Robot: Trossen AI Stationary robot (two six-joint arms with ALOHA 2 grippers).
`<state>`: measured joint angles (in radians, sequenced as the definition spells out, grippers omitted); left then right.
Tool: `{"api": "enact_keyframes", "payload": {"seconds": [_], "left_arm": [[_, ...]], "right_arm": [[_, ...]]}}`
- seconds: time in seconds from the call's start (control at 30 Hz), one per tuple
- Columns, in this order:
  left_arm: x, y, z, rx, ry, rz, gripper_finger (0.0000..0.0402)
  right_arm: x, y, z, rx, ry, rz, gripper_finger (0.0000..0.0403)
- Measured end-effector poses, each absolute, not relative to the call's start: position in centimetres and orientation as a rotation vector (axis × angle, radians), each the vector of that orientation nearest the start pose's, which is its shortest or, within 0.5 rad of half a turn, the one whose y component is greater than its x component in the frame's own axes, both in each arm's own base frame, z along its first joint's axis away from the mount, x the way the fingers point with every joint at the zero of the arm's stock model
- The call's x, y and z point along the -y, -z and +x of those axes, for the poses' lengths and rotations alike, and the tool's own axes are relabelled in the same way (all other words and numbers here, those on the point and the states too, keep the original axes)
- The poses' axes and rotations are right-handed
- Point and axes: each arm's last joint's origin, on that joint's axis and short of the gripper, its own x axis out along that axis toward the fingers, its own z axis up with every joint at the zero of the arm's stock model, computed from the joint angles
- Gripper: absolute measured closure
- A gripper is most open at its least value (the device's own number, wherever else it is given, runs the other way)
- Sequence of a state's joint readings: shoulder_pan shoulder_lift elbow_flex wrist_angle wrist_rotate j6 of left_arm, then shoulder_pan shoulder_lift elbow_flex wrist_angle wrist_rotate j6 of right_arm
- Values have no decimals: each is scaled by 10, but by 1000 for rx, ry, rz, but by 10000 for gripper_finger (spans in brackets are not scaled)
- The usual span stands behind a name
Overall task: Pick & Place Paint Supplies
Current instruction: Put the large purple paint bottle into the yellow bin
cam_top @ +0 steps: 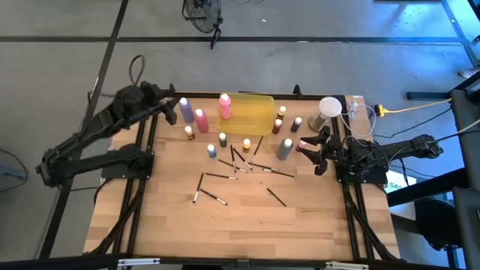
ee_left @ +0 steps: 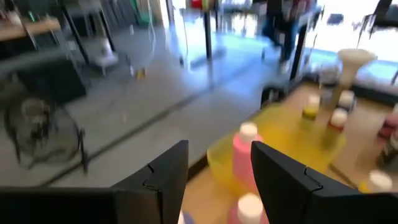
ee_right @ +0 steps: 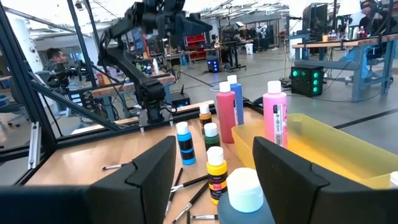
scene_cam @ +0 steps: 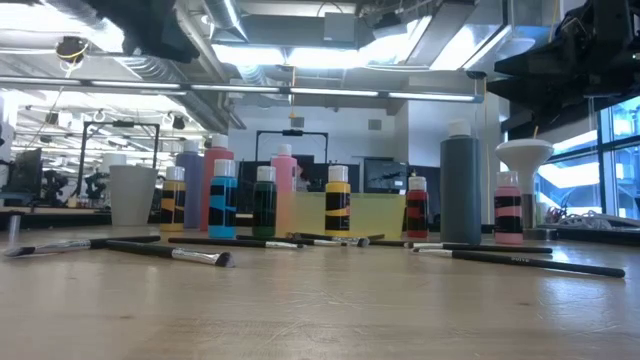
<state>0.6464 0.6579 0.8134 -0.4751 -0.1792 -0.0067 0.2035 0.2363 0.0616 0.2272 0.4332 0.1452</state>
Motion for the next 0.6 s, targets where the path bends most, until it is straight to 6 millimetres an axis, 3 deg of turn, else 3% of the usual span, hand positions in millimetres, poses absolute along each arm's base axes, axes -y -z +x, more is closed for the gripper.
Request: {"api": "enact_keyframes", "payload": {"seconds": [0.23, 0.47, 0.6], "left_arm": [[-112, -349, 132, -577, -928, -292, 231], [-142, -339, 170, -729, -954, -388, 231], [-159, -330, 180, -855, -996, -436, 231]], "right_arm": [[-10, -187, 109, 65, 227, 139, 187], [-10, -187, 109, 65, 227, 139, 187], [-10, -187, 109, 65, 227, 139, 187]]}}
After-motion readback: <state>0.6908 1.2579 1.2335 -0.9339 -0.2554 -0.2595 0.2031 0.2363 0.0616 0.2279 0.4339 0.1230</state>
